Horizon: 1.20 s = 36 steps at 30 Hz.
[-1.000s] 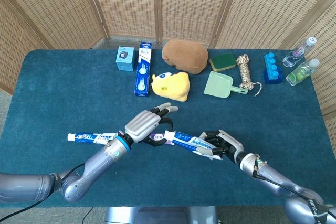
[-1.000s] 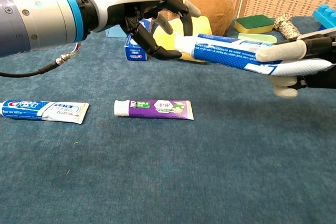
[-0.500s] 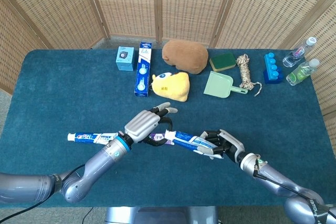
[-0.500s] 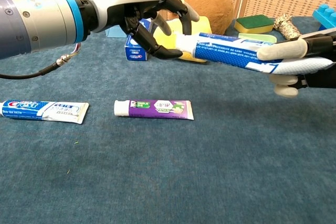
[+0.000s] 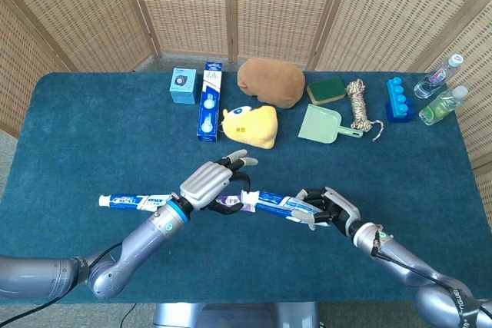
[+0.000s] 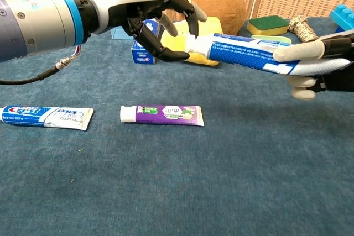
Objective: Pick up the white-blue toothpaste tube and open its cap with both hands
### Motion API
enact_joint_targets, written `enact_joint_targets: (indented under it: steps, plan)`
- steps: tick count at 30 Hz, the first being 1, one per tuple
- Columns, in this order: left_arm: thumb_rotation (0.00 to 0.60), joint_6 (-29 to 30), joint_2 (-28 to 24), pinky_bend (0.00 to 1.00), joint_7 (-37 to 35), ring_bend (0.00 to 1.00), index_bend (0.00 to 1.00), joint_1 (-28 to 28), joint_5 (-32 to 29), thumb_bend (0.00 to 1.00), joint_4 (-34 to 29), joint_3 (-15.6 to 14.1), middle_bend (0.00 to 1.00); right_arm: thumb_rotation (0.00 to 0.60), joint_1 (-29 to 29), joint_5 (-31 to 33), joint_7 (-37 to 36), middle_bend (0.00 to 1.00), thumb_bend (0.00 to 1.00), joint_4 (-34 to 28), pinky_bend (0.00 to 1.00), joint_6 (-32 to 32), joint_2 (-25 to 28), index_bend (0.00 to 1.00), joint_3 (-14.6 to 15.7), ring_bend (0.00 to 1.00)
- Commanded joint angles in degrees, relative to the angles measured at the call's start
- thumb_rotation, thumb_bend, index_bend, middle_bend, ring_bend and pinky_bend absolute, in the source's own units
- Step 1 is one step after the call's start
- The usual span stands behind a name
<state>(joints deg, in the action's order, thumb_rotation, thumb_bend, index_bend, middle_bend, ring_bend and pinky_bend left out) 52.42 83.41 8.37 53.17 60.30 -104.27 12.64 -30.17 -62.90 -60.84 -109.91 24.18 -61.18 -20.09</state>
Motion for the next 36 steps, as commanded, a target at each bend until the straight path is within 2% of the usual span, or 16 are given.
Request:
enact_joint_targets:
  steps: [1,13,19,26,36]
  plan:
    - [0.6,-0.02,-0.07,0.2,0.04,0.05,0.66,-0.02,-0.04,0.3,-0.05,0.03,0.18,0.6,-0.27,1.73,1.65,0.79,0.52,0.04,0.71,0.71,-0.04,0.96,0.33,0.76]
    - [0.6,-0.1,-0.03,0.22,0.43,0.06,0.68,0.01,-0.53,0.3,-0.37,0.16,0.18,0.6,-0.97,7.04,6.3,0.79,0.52,-0.25,0.71,2.43,-0.19,0.96,0.85,0.77]
    - [0.6,0.26,0.17,0.22,0.86,0.04,0.66,0.02,-0.43,0.3,-0.82,0.2,0.15,0.6,-1.75,10.44,9.84,0.79,0.52,-0.43,0.71,4.77,-0.65,0.96,1.49,0.77]
    - [0.6,1.03,0.04,0.2,2.18,0.0,0.6,-0.2,-0.59,0.3,-1.74,-0.18,0.09,0.6,-3.43,17.35,15.51,0.79,0.52,-1.95,0.71,9.77,-1.22,0.96,2.75,0.77]
    - [0.6,2.31,-0.53,0.19,3.77,0.0,0.46,-0.55,0.1,0.29,-2.53,-0.35,0.04,0.6,-5.58,24.34,22.02,0.79,0.52,-4.36,0.71,14.18,-1.65,0.96,3.43,0.77]
